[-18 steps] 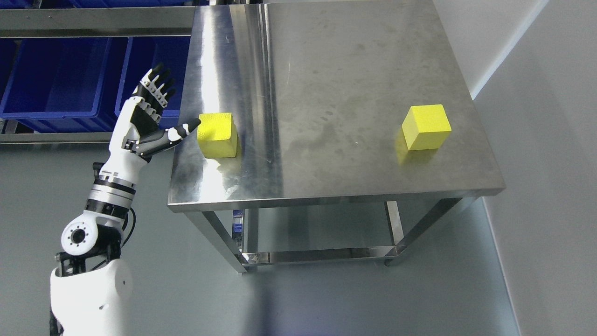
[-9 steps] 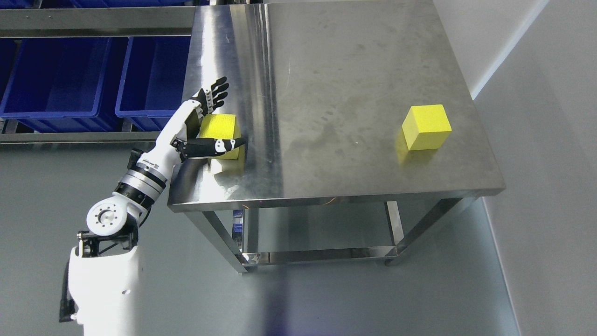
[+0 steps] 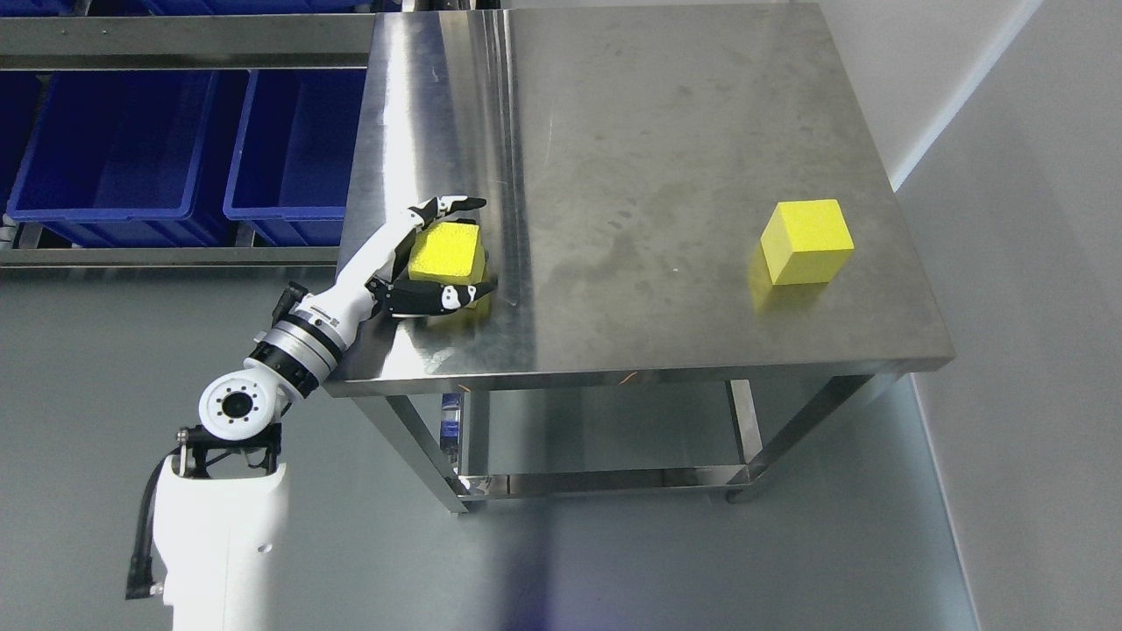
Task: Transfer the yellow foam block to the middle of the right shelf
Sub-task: 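Close the left hand around the nearer yellow foam cube, then lift the yellow cube off the table with the left hand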
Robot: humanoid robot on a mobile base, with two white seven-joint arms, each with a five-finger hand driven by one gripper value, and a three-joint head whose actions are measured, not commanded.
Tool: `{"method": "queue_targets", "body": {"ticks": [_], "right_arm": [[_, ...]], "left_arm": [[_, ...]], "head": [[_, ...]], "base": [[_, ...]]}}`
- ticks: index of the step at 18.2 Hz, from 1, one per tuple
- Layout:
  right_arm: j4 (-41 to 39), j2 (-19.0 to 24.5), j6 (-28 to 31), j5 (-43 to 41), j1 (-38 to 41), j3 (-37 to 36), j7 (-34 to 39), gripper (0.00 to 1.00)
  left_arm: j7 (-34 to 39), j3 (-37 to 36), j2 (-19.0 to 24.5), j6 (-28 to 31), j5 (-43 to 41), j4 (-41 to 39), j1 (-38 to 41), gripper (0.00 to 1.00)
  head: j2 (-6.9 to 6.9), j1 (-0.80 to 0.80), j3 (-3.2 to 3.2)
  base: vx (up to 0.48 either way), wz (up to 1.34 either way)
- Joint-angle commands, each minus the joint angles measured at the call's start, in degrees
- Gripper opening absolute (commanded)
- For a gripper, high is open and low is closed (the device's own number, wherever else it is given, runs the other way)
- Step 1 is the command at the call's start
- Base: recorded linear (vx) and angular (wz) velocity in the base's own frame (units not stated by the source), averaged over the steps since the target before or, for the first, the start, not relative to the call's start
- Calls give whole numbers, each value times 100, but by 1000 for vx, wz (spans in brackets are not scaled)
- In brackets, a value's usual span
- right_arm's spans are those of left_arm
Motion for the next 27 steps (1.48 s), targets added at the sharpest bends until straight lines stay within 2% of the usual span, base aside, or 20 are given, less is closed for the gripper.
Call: {"method": "queue_targets", "body": {"ticks": [1,4,10,14,18,22,27], "right_arm": [[-100,-100,-2,17,9,0,-1,100],[-100,-100,-2,17,9,0,-1,100],[-100,-100,-2,17,9,0,-1,100],[-100,-100,-2,17,9,0,-1,100],[-100,-100,-2,17,9,0,-1,100],[-100,-100,-2,17,9,0,-1,100],[-100,-100,-11,17,9,0,-1,100]], "left_arm": [[-110,-147,99,18,-220,50,20,21],[-67,-52,99,-69,-150,50,-85,9],[109,739,99,-210,456,41,-340,0],[618,1187,99,-395,780,15,-358,0],[979,1917,99,-395,2018,15,-340,0],[980,2137,99,-404,3065,15,-253,0],[980,2190,99,-395,3269,59,-165,0]], "head": [[0,0,0],[0,0,0],[0,0,0],[0,0,0],[0,0,0],[0,0,0],[0,0,0]], "base": [[4,35],[4,34],[0,6],[-4,-34],[1,54],[-14,294],[-44,648]]}}
